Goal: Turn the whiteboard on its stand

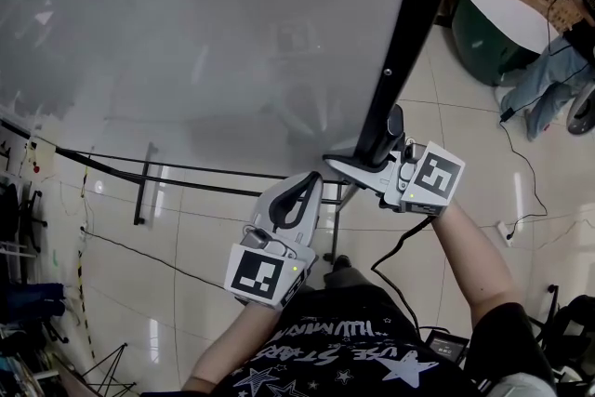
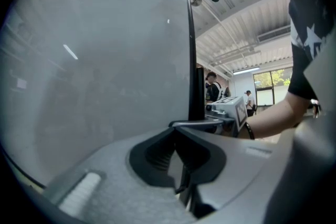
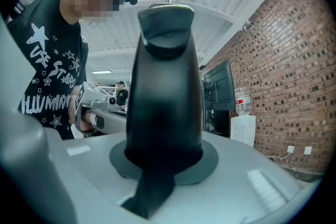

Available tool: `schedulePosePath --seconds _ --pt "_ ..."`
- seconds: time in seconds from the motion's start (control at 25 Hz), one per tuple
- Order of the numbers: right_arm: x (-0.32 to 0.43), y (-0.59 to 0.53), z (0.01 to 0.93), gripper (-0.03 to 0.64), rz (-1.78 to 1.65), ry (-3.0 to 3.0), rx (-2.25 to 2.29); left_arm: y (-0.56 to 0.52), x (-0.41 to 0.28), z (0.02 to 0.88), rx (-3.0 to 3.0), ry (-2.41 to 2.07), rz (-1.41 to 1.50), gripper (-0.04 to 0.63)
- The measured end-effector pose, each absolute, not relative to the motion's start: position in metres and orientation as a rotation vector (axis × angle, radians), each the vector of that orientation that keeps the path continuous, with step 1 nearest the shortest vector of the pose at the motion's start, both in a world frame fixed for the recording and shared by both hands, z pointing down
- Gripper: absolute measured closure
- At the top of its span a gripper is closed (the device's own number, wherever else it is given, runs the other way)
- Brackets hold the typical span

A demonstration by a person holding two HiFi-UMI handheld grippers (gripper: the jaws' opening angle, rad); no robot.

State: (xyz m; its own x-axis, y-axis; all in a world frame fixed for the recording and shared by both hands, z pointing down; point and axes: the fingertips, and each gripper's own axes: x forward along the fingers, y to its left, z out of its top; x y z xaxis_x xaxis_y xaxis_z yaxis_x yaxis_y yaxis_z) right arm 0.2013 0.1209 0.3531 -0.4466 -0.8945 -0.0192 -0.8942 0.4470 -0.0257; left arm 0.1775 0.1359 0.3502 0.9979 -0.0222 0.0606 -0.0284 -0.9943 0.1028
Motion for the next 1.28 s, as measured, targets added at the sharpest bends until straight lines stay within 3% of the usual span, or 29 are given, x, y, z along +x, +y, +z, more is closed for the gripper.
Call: schedulePosePath --seconds 0.16,0.2,0.28,0.48,1.28 --pt "0.202 0.119 0.359 0.514 -0.065 2.652 -1.657 0.136 0.179 0.352 3.037 -0.041 0.095 0.592" --pt "0.2 0.118 0.366 0.496 -0.085 2.681 -1.659 0.136 0.179 0.351 3.038 -0.043 0.094 0.592" --pt "0.194 0.118 0.378 0.375 -0.112 2.726 -1.643 0.135 0.179 0.352 3.038 -0.047 0.094 0.592" --pt "0.207 0.119 0.379 0.339 -0.102 2.623 -1.675 0.135 0.179 0.353 3.037 -0.052 0.1 0.592" --pt "0.232 0.201 0.366 0.336 -0.103 2.198 -2.174 0.127 0.167 0.343 3.034 0.14 0.051 0.592"
